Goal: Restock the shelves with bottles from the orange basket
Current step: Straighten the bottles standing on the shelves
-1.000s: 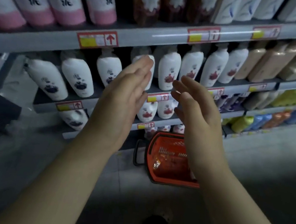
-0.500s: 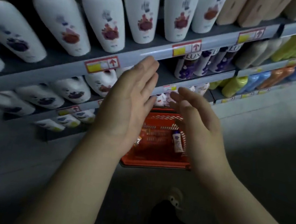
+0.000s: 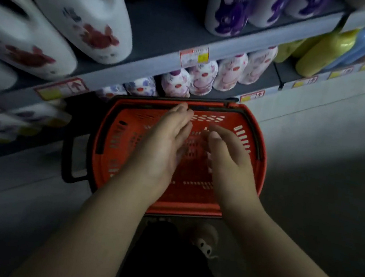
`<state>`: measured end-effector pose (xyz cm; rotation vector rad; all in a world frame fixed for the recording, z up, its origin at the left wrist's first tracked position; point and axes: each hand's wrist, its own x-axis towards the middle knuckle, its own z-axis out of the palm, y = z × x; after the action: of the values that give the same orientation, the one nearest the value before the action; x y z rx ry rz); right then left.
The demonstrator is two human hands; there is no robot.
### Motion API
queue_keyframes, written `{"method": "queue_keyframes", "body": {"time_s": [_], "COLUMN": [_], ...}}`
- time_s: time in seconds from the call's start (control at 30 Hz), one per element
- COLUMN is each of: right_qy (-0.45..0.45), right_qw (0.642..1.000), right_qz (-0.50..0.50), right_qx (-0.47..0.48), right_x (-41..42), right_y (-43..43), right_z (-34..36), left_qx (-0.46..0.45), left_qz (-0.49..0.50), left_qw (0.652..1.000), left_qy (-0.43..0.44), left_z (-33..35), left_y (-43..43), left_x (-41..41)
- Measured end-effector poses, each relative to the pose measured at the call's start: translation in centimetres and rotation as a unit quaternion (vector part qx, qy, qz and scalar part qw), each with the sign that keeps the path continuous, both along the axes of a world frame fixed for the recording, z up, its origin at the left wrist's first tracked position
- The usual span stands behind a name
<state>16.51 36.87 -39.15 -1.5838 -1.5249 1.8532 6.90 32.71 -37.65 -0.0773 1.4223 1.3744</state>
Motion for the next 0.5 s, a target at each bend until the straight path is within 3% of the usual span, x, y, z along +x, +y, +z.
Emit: {"method": "queue_keyframes", "body": {"time_s": [0.27,0.5], "right_qy": [-0.087,-0.183], "right_qw": [0.992,0.980], "right_qz": [-0.075,-0.047], "right_qx": [-0.046,-0.061], "right_x": [0.8,2.7], "right_y": [2.1,4.1], "right_z": [-17.8,-29.8], "left_qx": [-0.074,-0.121], "left_qz": [-0.057,-0.084], "left_qw": [0.995,0.986], "left_qy": [-0.039,-0.082], "left_z": [-17.4,-29.4], "left_y": [2.5,4.0], "left_x": [-0.4,0.7]}}
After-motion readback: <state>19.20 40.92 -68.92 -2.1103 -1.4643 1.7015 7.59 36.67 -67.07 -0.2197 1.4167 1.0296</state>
